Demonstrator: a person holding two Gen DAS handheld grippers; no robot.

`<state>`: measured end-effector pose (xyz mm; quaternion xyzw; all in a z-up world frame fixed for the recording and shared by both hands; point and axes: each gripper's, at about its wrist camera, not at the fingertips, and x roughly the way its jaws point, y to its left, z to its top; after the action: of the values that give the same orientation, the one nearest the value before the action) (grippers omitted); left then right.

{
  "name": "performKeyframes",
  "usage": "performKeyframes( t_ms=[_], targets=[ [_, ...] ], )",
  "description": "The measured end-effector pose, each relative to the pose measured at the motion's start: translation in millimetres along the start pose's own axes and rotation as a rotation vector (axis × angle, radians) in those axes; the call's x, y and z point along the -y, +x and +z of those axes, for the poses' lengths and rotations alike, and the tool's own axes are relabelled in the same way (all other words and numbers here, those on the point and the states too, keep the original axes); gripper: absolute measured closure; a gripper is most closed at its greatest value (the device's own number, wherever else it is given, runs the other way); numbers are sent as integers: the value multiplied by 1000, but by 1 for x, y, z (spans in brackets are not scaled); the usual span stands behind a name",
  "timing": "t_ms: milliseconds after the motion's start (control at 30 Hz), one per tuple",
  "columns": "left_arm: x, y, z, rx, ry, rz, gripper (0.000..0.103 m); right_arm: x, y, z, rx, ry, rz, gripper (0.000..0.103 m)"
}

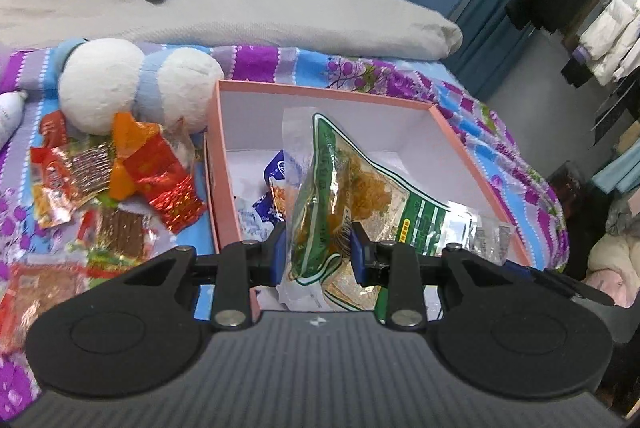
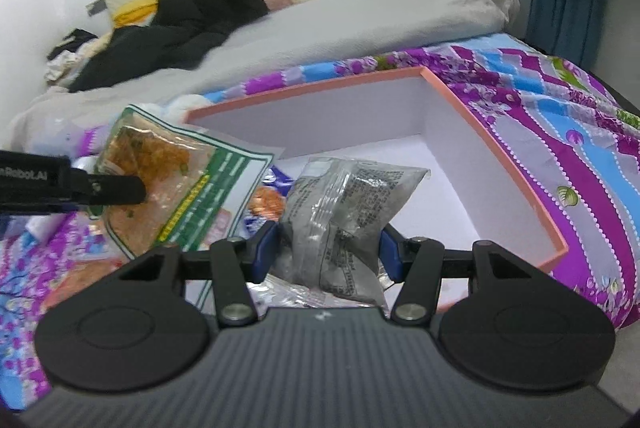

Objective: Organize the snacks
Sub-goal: 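Carry the green-labelled bag and clear bag over the pink box with both grippers, then open both grippers to drop the bags into the pink box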

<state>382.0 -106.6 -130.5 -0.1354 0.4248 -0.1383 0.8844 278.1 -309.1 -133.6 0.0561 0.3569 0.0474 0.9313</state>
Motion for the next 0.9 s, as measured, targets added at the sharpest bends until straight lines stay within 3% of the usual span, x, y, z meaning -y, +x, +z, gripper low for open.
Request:
performKeyframes(
  t_ms=[333, 433, 533, 600, 667, 900],
  targets=[
    [-7, 52, 14, -38, -1, -1, 66, 28, 53, 6, -77, 44, -46, 46],
    [-9, 56, 14, -45, 1, -4, 56, 30, 62, 5, -100, 53, -39, 46],
    [-12, 52, 15, -30, -24, -24, 36, 30, 67, 4, -115, 69, -70, 45],
    [-10, 44, 16, -7, -14, -24, 35, 31, 63, 5, -109, 87, -62, 44],
    [-5, 35, 16, 9, 13, -17, 35, 31, 56, 6, -94, 93, -66, 37],
    [10, -20, 7, 82, 54, -16, 35, 23, 17, 9, -26, 74, -46, 37]
  ],
)
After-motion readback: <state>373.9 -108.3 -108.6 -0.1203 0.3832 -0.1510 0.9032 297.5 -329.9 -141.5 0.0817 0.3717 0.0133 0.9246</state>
